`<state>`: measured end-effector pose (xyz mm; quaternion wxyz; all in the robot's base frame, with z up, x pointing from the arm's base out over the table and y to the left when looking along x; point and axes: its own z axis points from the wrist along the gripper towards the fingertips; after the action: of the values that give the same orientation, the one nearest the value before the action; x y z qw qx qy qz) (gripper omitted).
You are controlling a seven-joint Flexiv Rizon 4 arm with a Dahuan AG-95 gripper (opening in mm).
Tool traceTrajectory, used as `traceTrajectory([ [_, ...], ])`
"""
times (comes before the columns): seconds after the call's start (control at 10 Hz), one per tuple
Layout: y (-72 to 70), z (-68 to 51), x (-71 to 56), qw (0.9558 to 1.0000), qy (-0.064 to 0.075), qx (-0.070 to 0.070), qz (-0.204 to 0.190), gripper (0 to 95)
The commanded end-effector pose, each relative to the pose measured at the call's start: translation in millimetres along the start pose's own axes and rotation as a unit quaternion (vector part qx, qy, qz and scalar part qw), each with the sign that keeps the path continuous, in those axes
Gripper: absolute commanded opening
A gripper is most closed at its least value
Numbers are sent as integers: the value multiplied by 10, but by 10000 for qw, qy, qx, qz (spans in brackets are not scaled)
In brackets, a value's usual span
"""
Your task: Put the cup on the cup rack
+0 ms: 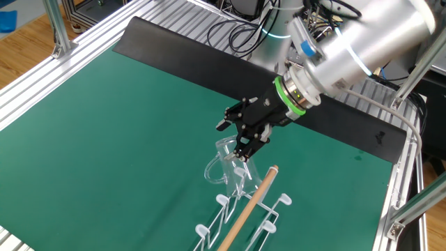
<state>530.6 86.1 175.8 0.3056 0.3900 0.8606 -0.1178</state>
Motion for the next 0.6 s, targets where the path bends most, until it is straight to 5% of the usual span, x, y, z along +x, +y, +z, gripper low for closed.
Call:
traceTrajectory([
  [0.1, 22, 14, 18, 10000, 3, -36, 80, 760],
  [0.6, 22, 14, 18, 9995, -194, -219, 96, 760],
])
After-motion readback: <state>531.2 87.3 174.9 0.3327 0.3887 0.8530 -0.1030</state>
